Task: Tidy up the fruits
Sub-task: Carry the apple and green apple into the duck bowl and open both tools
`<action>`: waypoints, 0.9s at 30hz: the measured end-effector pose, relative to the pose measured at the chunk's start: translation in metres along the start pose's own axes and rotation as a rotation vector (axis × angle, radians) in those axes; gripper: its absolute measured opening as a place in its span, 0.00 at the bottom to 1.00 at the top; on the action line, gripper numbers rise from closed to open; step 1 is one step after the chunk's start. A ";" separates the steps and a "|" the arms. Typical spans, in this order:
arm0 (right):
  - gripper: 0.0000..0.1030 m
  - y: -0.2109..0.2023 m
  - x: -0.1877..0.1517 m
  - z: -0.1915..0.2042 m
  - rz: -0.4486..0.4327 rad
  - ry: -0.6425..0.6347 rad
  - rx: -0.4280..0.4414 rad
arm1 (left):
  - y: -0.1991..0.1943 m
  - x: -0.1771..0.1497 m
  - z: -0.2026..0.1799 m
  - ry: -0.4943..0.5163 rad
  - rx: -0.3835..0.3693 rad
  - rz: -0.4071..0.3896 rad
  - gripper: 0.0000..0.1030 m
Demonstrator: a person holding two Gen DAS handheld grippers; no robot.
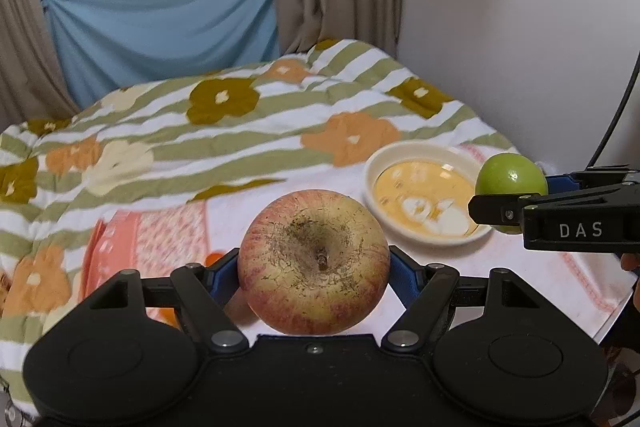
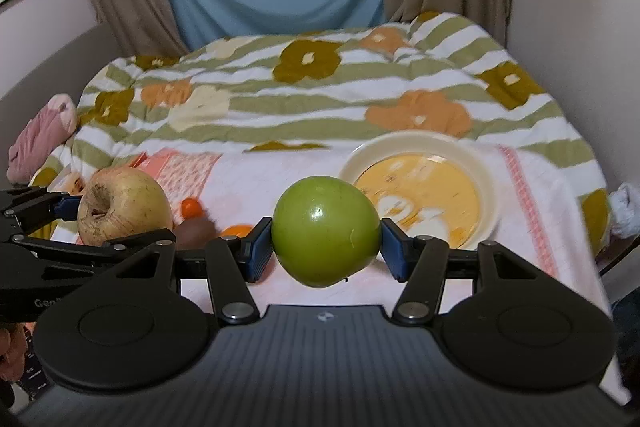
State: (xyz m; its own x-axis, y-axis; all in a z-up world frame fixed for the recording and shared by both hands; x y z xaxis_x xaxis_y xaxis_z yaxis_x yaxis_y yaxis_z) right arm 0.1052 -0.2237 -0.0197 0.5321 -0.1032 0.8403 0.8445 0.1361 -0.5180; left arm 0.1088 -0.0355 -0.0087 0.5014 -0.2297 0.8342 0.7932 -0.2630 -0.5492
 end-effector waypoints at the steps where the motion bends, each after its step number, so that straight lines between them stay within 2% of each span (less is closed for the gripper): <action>1: 0.69 0.000 0.003 -0.008 -0.004 0.003 -0.002 | 0.003 0.005 -0.006 -0.001 -0.002 -0.003 0.76; 10: 0.69 0.028 0.030 -0.087 0.011 0.007 0.011 | 0.049 0.037 -0.053 -0.040 0.012 0.018 0.76; 18: 0.69 0.089 0.045 -0.147 0.055 -0.018 0.041 | 0.124 0.051 -0.087 -0.075 0.025 0.068 0.76; 27: 0.69 0.158 0.039 -0.187 0.135 -0.019 0.095 | 0.210 0.045 -0.110 -0.058 0.061 0.125 0.76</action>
State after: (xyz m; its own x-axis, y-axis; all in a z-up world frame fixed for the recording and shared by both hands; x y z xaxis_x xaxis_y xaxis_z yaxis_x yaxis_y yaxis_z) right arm 0.2705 -0.3903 -0.0985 0.6385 -0.0593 0.7673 0.7552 0.2402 -0.6099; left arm 0.2595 -0.2044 -0.0918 0.6151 -0.2025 0.7620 0.7422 -0.1774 -0.6463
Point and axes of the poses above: each gripper's, at about its wrist camera, not at the fingertips, and y roughly the way its jaws point, z to its left, x to its top, the point moved 1 cm from there along y, roughly the way its jaws point, and after that the axes turned 9 degrees about -z, right-handed, at the moved point
